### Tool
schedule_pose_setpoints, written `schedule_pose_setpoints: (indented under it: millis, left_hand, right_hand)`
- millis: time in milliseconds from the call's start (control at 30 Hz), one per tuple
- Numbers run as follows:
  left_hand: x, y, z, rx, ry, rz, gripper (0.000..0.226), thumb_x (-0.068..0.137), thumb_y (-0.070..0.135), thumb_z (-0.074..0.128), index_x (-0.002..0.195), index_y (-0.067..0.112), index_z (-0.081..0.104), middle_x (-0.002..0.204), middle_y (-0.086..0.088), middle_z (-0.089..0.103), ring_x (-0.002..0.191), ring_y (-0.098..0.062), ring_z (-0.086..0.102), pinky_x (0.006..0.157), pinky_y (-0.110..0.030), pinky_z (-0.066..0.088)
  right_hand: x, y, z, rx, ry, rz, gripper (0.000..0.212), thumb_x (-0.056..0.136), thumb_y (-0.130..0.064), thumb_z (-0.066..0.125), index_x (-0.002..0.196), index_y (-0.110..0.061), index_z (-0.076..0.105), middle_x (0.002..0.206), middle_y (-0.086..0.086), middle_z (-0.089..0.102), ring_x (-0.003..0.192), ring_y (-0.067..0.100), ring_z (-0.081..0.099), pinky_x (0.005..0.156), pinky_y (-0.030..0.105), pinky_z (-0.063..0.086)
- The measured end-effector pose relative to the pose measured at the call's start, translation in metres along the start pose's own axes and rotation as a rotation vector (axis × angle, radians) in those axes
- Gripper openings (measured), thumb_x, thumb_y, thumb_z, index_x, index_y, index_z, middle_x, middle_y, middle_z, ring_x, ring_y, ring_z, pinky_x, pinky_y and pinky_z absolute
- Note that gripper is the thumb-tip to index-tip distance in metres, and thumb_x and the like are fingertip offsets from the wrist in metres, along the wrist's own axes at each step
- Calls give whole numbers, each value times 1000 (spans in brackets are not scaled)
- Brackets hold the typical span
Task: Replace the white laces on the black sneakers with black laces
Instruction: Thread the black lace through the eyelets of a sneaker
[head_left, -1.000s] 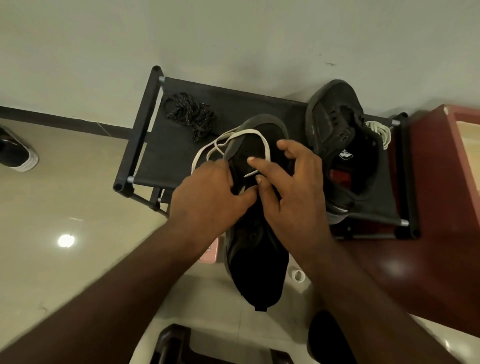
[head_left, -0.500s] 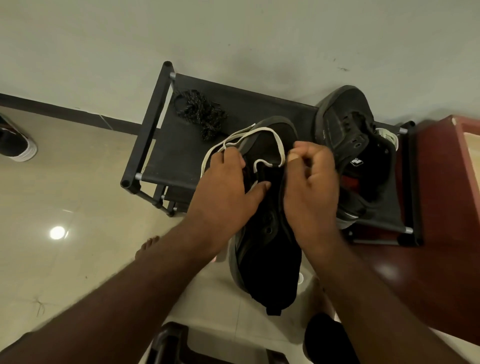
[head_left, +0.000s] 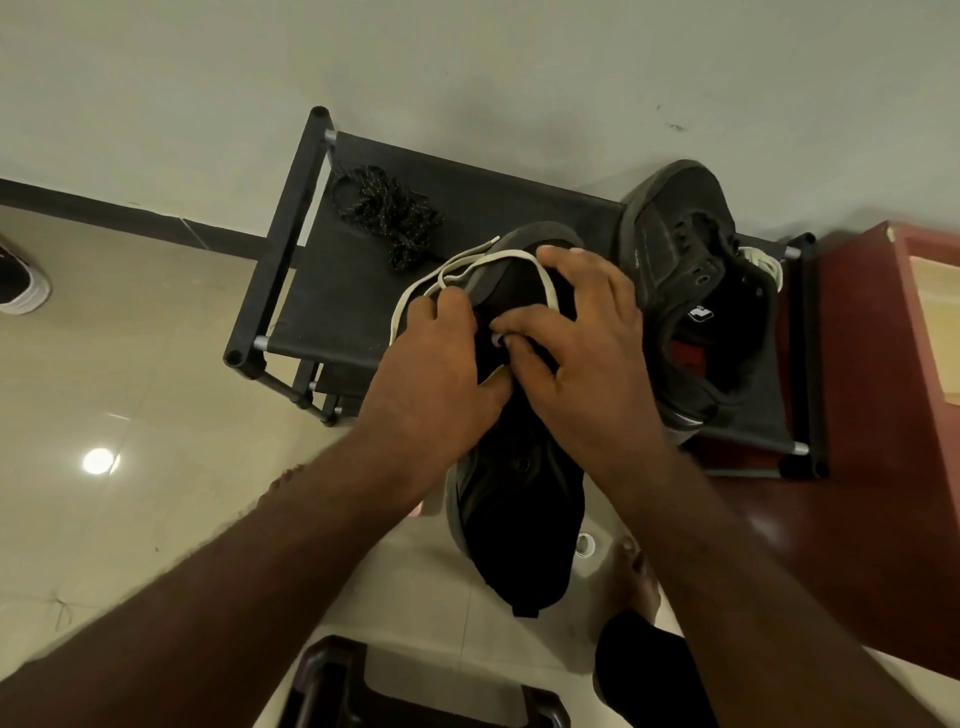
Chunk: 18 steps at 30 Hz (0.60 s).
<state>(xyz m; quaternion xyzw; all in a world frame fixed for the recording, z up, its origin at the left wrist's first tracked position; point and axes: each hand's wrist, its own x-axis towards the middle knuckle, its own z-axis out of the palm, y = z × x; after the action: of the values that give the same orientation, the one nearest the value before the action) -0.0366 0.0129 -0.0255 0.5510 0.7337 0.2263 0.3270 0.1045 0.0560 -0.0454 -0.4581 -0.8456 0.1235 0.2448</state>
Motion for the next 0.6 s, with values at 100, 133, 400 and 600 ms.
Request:
schedule_pose_setpoints:
  millis: [100,133,400,600]
  left_hand:
    - [1,1,1,3,11,-4,45,84,38,72,111,17,42,112,0,42,87,-15,48,69,-23,38]
    - [2,1,1,7,19,-5,46,84,41,72,110,19,41,111,2,41,87,-14,47,66,-20,37]
    - [2,2,0,10,6,8,47,88,38,66,120,13,44,124,-8,46,92,-21,52,74,-28,41]
    - [2,2,2,21,13,9,54,88,38,67,129,14,41,127,-10,46,93,-21,53,74,-26,39]
  right_hand:
    - [0,-4,0,284,142,230,13,91,-12,63,100,-19,71,131,1,56,129,11,46,106,23,37]
    - [1,-6,-1,386,185,323,14,92,-10,62,99,-20,68,127,-2,57,124,7,50,103,17,38]
    - [-2,-1,-4,163,-49,66,43,82,-14,58,123,-21,68,148,10,43,139,27,36,109,49,39]
    - [1,1,-6,-8,-146,-3,44,92,-23,51,135,-27,60,155,18,34,142,38,30,109,59,36]
